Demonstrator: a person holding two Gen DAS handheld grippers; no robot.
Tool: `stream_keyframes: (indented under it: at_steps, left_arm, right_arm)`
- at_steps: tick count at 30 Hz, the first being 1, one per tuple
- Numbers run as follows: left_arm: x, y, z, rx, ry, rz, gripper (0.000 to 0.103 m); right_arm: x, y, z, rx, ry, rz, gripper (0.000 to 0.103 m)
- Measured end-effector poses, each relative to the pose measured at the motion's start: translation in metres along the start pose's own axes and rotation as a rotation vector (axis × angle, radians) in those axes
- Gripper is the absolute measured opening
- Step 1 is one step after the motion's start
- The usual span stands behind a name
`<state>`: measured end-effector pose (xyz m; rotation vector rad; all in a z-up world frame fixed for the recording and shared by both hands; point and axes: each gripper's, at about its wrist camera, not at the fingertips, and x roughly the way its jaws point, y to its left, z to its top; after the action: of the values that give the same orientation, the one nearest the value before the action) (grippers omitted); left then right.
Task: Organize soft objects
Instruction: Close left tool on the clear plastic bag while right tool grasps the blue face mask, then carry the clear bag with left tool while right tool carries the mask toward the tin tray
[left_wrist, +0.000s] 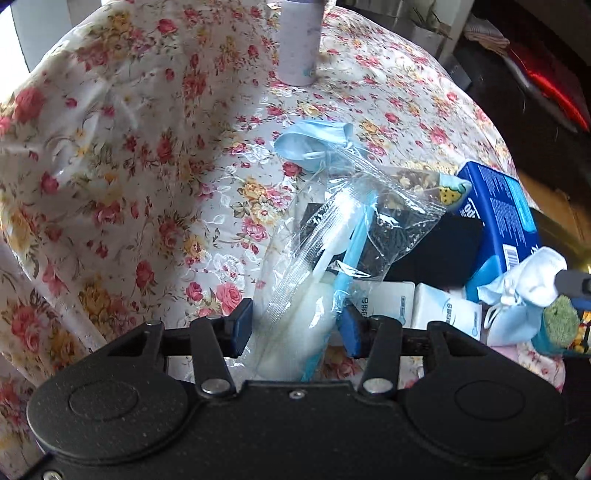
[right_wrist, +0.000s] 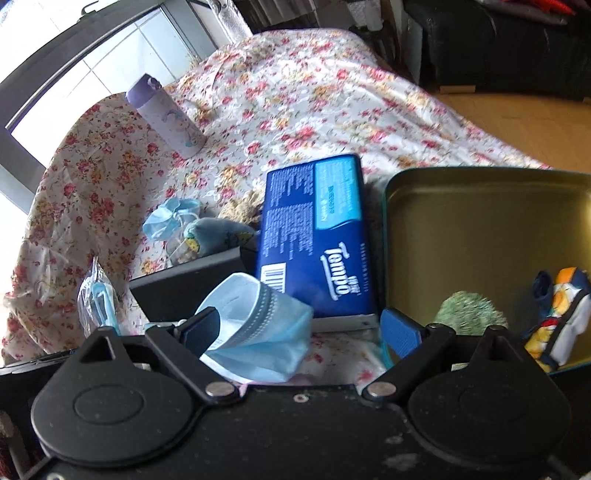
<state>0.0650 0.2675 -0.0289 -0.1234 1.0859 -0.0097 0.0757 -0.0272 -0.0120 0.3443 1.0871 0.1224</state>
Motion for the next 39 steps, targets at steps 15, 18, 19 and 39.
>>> stream_keyframes:
  at_steps: [15,18,19,39]
  left_arm:
    - [0.001,0.005,-0.001,-0.020,-0.001,-0.021,0.048]
    - [0.001,0.005,-0.001,-0.020,-0.002,-0.020,0.048]
    - [0.001,0.005,-0.001,-0.019,-0.003,-0.019,0.048]
    - [-0.008,-0.006,-0.003,0.030,-0.039,0.063,0.048]
  right_arm:
    - [0.044,0.022,-0.003,0.014,0.101,0.041,0.092]
    - [0.042,0.028,-0.003,-0.007,0.100,0.055,0.074]
    - [0.041,0.030,-0.003,-0.013,0.098,0.059,0.067]
    - [-0.015,0.001,0.002,0.044,-0.016,0.107,0.101]
